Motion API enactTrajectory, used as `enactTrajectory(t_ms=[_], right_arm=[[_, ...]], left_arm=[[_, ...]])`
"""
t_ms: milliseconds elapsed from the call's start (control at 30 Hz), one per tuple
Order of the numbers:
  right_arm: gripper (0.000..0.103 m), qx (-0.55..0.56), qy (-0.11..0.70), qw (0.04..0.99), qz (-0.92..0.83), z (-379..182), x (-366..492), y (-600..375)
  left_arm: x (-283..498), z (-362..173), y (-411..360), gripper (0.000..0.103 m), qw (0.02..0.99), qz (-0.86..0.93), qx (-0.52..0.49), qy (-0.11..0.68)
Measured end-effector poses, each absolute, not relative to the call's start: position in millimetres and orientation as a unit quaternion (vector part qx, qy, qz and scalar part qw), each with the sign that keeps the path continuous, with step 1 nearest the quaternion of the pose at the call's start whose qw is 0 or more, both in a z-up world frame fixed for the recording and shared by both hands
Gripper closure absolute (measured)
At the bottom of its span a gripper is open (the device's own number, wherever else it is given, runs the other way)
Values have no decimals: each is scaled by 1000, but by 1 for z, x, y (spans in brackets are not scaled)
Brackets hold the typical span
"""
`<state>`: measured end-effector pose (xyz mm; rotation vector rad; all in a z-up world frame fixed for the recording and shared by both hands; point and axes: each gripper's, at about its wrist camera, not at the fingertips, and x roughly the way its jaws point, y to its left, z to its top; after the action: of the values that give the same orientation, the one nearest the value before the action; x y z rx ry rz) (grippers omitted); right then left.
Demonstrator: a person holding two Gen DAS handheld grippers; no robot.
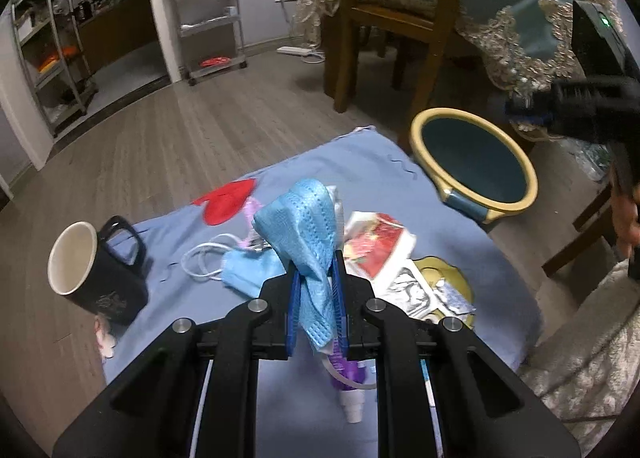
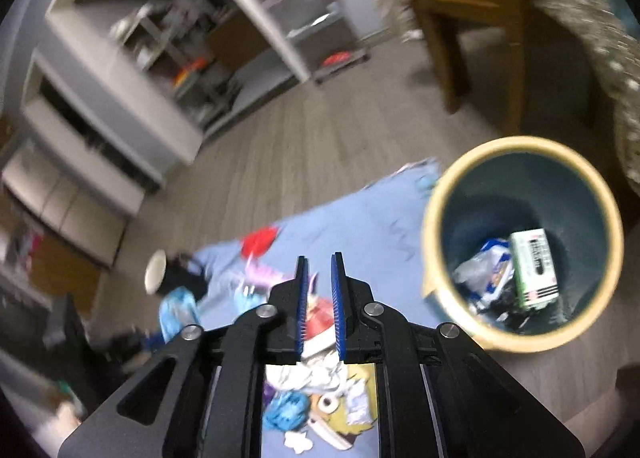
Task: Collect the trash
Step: 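Carry the white tissue and blue mask over the bin and open both tools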
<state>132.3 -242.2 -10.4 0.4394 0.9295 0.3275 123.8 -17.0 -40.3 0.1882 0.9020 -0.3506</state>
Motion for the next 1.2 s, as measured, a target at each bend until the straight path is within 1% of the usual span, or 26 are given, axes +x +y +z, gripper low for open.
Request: enactTrajectory(t_ms=[67,133,167,200,233,333,400,700,733,767,800,833,900,1100,1200], right_arm=[[81,178,463,852,169,-20,130,-211],[67,155,475,848,178,-27,126,-185],[62,146,481,845,185,-33,124,-171],[52,140,486,842,188,-37,122,-161],[45,129,497,837,191,-47,121,-147],[39,104,528,820,193,-74,120,-120],[39,81,549,810,189,-93,120,-106],[37,54,586,784,197,-131,124,-74],[42,45,586,785,196,-133,123,-72],[51,36,585,786,194,-133,123,-70],[72,36,587,783,202,-133,123,-70],[80,49,590,779,209,-132,123,-70],[90,50,584,785,204,-125,123,-73],[90,99,564,794,205,-99,123,-98],[90,127,547,803,199,-74,124,-117]], left_arm=[[125,-39,-9,89,882,-159,93,433],[126,-39,-3,89,883,-154,92,433],[127,-40,2,89,883,-152,87,436],[128,-40,5,89,883,-150,83,436],[128,-40,7,89,884,-149,81,436],[129,-40,13,89,884,-149,74,437],[130,-42,19,89,883,-147,70,441],[137,-46,34,89,880,-145,42,451],[137,-46,34,89,880,-146,41,451],[137,-46,35,89,880,-147,39,451],[137,-47,35,89,880,-148,39,451],[138,-46,34,89,880,-149,39,450],[137,-45,33,89,881,-151,38,448],[137,-43,24,89,880,-157,40,446],[135,-41,17,89,880,-161,51,443]])
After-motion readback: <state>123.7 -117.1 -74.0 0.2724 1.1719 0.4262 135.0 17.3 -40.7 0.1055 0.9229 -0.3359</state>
